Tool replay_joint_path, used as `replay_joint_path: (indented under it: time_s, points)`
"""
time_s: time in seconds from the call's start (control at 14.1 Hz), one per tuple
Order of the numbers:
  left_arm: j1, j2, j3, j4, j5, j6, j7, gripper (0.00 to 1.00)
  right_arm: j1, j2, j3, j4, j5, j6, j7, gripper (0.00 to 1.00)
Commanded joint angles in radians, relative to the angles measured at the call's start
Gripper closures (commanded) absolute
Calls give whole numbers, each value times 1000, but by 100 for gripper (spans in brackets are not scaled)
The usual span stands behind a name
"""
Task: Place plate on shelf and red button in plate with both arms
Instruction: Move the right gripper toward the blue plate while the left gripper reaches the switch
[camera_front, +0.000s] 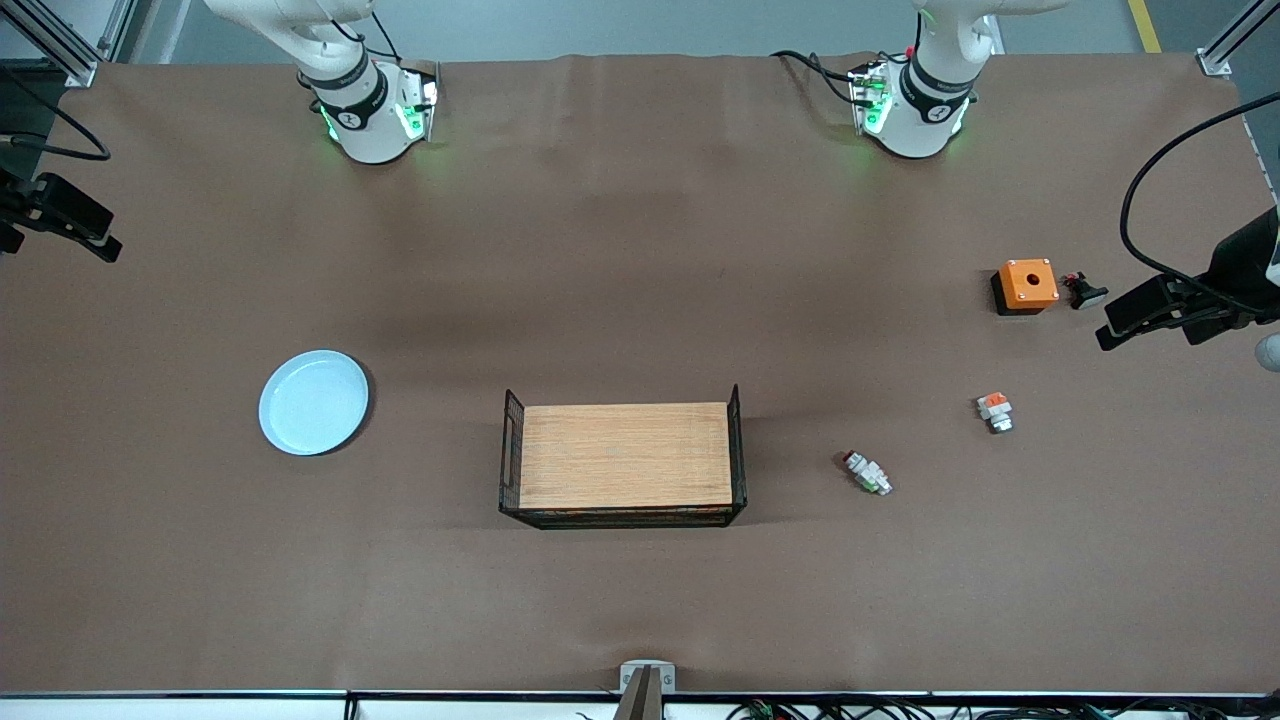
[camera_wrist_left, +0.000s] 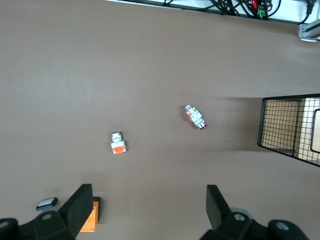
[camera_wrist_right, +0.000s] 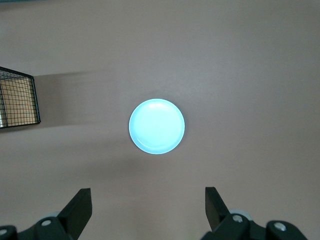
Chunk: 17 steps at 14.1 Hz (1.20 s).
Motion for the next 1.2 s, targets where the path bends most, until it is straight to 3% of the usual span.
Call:
replay_joint_path:
  time_s: [0.0,0.64,0.92,1.13]
  points:
    - [-3,1,-2,7,11,9,17,0,2,-6,0,-5,16,-5,-4,0]
    - [0,20,1,7,16,33,-9,0,-11,-9,-7,-32,14,-10,-15,0]
    - [17,23,0,6,8,35,-12,0,-49,-10,-8,-121,14,0,-20,0]
    - [19,61,0,7,4,39,-125,0,-84,-9,-8,-213,7,47,-62,0]
